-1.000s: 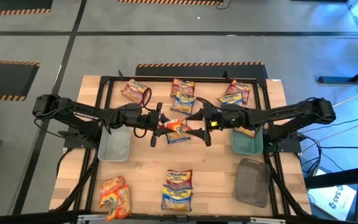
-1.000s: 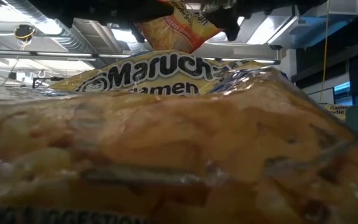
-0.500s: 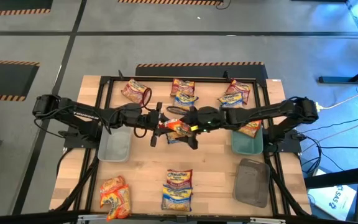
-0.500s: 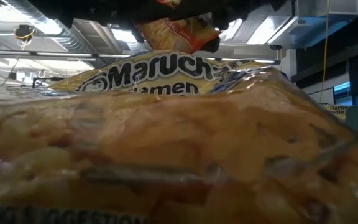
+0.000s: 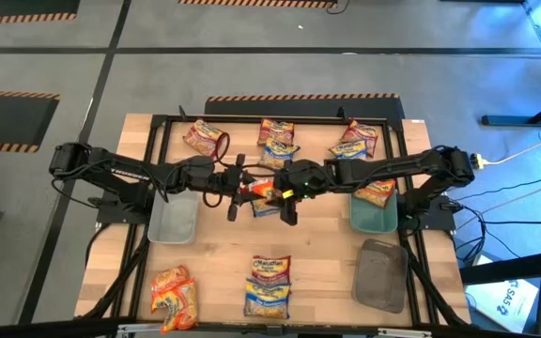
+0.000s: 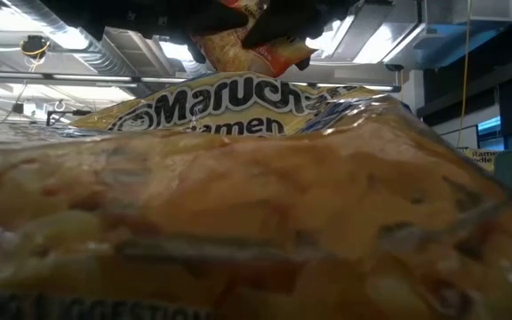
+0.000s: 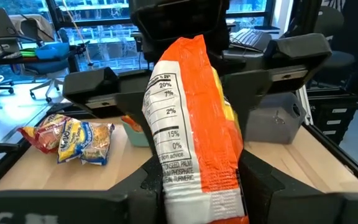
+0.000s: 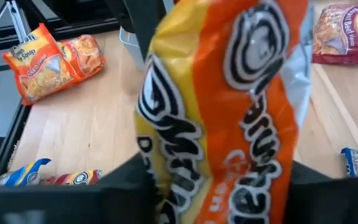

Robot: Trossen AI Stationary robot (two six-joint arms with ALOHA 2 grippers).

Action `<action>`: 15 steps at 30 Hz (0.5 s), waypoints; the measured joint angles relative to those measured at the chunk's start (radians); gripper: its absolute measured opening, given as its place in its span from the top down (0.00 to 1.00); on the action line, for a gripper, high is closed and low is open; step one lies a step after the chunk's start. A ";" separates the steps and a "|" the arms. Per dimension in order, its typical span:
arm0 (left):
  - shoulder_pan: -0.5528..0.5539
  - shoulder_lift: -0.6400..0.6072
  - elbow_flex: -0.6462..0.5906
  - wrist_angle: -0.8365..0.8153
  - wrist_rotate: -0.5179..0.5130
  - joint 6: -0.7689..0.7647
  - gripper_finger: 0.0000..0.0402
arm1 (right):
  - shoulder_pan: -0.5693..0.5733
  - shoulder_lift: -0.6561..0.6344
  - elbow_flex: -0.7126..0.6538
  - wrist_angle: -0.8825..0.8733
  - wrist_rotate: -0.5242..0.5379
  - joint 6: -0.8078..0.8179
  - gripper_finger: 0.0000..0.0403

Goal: Sort Maruchan noodles
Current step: Put the orange noodle pack into the green bin

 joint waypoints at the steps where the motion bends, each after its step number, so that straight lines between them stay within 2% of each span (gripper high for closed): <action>1: 0.000 0.000 0.000 0.000 0.000 0.000 0.71 | 0.000 0.000 0.000 0.000 0.000 0.000 0.66; 5: 0.000 0.000 0.000 0.000 -0.012 -0.022 0.71 | 0.000 0.000 0.000 0.002 -0.002 -0.001 0.79; 8: 0.000 0.000 0.000 -0.002 -0.016 -0.028 0.69 | 0.000 0.000 0.000 0.002 0.001 -0.002 0.80; 11: 0.000 -0.001 0.000 -0.009 -0.020 -0.034 0.63 | 0.001 -0.005 -0.001 -0.005 0.016 -0.002 0.79; 15: 0.000 -0.046 0.000 -0.052 0.034 -0.039 0.54 | 0.002 -0.049 -0.001 -0.076 0.005 0.001 0.77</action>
